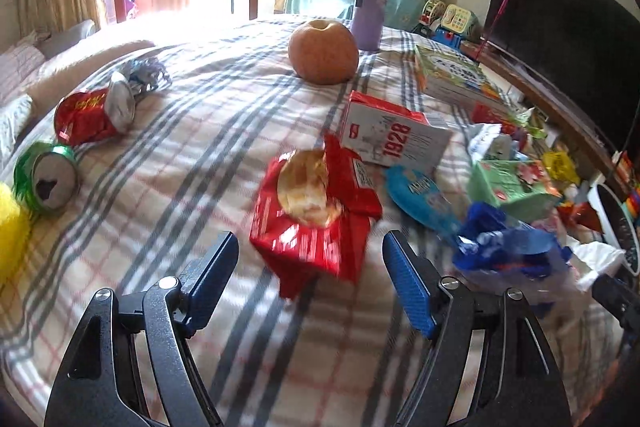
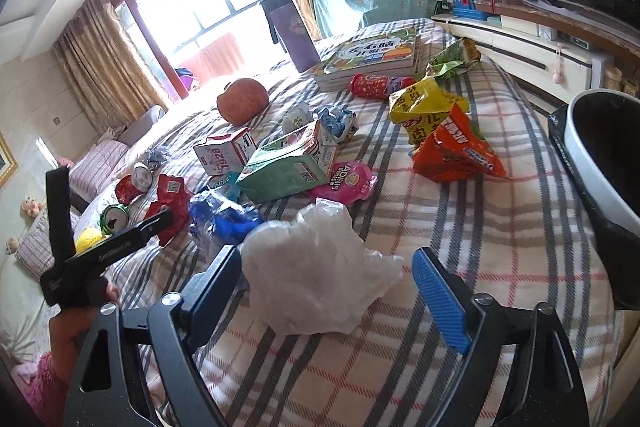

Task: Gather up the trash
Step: 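Move both tools back to the bed toward the red bag and white plastic, then grasp the red snack bag with the left tool while the right tool grasps the white plastic bag, then carry both bags over the black bin and open both tools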

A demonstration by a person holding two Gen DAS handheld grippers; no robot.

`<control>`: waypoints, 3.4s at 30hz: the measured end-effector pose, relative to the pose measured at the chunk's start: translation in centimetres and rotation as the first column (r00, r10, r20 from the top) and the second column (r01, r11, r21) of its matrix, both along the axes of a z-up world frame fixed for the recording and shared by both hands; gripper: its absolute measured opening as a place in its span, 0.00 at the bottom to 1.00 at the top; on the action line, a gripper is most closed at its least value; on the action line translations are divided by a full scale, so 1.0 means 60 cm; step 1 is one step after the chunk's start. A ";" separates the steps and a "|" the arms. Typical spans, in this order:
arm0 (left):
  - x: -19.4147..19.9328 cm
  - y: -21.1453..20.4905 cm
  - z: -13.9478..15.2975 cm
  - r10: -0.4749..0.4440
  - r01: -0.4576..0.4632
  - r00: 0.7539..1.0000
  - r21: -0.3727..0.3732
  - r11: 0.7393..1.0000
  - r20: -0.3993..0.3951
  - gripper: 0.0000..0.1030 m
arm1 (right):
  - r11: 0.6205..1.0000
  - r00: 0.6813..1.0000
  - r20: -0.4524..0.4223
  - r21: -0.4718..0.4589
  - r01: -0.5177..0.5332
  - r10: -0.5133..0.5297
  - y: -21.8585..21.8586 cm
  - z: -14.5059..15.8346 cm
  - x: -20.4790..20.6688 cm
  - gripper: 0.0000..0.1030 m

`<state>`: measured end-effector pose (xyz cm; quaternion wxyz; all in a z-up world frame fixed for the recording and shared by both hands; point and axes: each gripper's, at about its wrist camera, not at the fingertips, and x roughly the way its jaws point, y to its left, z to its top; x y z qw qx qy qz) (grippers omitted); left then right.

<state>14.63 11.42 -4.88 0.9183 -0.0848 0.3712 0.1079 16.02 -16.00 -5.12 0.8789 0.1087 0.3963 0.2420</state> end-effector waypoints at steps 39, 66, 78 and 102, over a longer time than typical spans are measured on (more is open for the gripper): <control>-0.037 -0.282 0.111 -0.437 0.445 0.890 -0.041 0.895 0.132 0.26 | 0.970 0.966 0.105 0.080 0.228 -0.235 -0.206 0.064 -0.066 0.22; 0.037 -0.518 0.108 -0.664 0.668 0.744 -0.042 0.743 0.077 0.26 | 0.900 0.889 0.139 0.069 0.431 -0.436 -0.391 0.089 -0.041 0.22; 0.090 -0.591 0.101 -0.703 0.705 0.709 -0.055 0.707 0.053 0.26 | 0.894 0.888 0.108 0.042 0.445 -0.447 -0.431 0.073 0.001 0.23; 0.119 -0.615 0.062 -0.695 0.693 0.719 -0.075 0.717 -0.011 0.63 | 0.888 0.888 0.029 0.053 0.457 -0.459 -0.461 0.050 0.032 0.57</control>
